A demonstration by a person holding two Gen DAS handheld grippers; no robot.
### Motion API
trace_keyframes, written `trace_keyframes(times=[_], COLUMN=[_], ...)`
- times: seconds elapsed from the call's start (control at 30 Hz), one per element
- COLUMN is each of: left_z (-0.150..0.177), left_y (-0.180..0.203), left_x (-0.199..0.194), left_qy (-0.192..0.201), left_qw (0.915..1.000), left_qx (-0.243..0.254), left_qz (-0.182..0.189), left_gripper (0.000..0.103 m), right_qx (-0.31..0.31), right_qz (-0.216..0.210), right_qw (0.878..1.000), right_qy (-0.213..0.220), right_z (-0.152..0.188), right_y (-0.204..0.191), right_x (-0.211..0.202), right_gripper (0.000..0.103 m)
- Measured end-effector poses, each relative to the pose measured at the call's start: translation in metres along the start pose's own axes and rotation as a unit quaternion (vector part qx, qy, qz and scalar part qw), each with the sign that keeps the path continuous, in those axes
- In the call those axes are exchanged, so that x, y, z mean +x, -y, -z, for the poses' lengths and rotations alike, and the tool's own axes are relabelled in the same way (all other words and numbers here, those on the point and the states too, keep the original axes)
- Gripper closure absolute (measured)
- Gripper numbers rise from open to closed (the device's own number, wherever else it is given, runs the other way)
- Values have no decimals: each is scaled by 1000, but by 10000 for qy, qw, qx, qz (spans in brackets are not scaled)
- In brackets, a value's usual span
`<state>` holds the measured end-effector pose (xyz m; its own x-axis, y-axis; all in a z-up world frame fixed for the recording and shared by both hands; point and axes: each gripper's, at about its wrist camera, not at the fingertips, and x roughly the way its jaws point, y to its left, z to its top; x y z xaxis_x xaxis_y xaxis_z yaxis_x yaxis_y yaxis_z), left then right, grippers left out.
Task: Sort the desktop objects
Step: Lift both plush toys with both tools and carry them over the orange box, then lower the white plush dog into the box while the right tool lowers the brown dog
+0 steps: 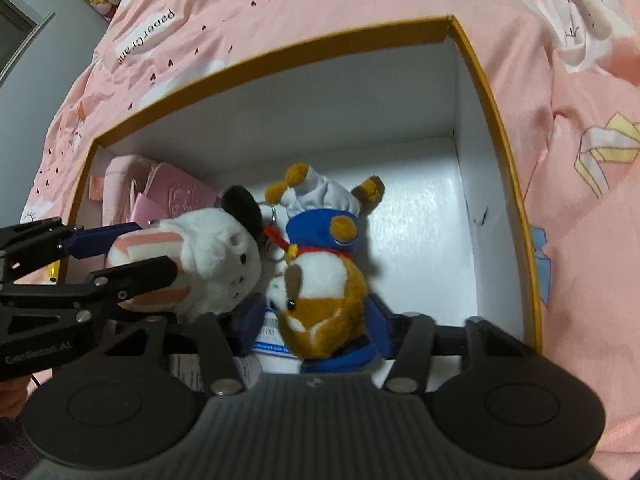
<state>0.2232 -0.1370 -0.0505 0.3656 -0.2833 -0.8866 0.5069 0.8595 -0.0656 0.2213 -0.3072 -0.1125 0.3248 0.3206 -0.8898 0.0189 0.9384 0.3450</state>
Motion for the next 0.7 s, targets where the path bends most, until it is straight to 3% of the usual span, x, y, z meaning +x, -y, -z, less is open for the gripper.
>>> trace_keyframes(times=[0.3, 0.53, 0.6, 0.7], left_z=[-8, -28, -31, -24], left_y=[14, 11, 12, 18], left_x=[11, 30, 30, 23], left_qy=[-617, -1322, -1240, -710], left_qw=[9960, 9870, 9879, 9917], left_qx=[633, 904, 921, 1028], left_qz=[-134, -141, -164, -311], left_gripper=[45, 42, 46, 48], right_qx=[56, 20, 23, 39], right_qz=[-29, -43, -62, -94], right_qw=[10000, 10000, 10000, 9999], right_qy=[-67, -7, 11, 32], right_z=[0, 3, 4, 6], right_y=[3, 3, 4, 5], right_x=[6, 5, 4, 3], right_gripper=[55, 55, 55, 57])
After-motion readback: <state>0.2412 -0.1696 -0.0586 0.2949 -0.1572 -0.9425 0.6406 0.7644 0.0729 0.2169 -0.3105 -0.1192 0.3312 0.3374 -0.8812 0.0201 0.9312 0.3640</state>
